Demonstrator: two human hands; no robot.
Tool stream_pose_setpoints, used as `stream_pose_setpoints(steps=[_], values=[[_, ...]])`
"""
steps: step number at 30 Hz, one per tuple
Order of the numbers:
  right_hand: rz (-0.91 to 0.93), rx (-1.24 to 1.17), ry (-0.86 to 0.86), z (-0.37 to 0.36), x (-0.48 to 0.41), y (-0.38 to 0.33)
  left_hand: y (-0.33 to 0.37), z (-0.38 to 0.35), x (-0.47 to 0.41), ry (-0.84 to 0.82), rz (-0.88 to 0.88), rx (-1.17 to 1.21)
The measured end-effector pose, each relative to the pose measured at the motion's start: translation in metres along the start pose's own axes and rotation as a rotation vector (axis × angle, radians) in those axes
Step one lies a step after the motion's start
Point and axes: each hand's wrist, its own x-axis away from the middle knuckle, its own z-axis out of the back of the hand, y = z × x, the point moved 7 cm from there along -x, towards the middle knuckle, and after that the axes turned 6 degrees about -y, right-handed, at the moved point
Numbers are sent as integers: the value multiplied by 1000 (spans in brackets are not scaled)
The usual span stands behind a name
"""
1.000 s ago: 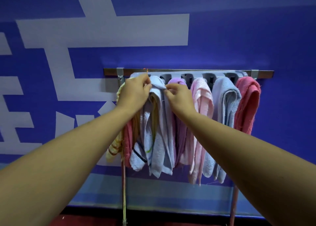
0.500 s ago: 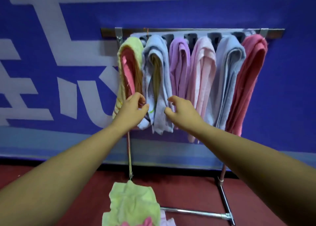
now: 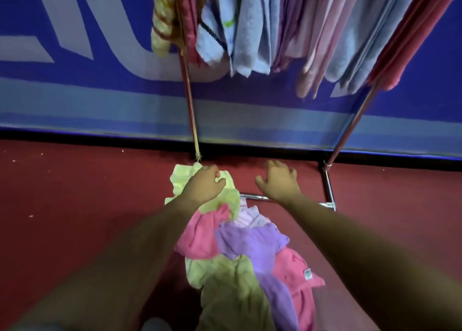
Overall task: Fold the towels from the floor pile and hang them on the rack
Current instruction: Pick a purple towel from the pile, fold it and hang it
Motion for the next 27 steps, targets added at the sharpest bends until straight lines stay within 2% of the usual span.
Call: stream_pose_setpoints(steps=[7,11,12,13,15,17,19,21,24,27], values=[[-84,8,-211,-113,4,44,-61,-102,0,-164,83,-52],[-151,-37,-368,-178,11,71,-97,-158,0,-367,115,-159],[-177,-42,-398,-194,13,78,-108,-174,0,-430,73,-157],[-208,-42,-423,-207,15,84,-111,-188,0,-447,-55,-195],[-263,-47,-465,-236,18,96,-117,-214,-9,-387,-202,-84],[-285,-62,-505,-266,17,108,-134,-231,-15,-411,6,-100],[-304,-119,-543,-292,19,119,-142,-257,-17,-386,19,-121],[-298,-173,-535,-308,22,126,-142,-283,-13,-472,26,-130],[-311,-157,-438,-315,19,137,-153,-303,-17,-465,144,-110],[-344,-148,-403,-310,13,144,-152,-302,-20,-473,99,-105]])
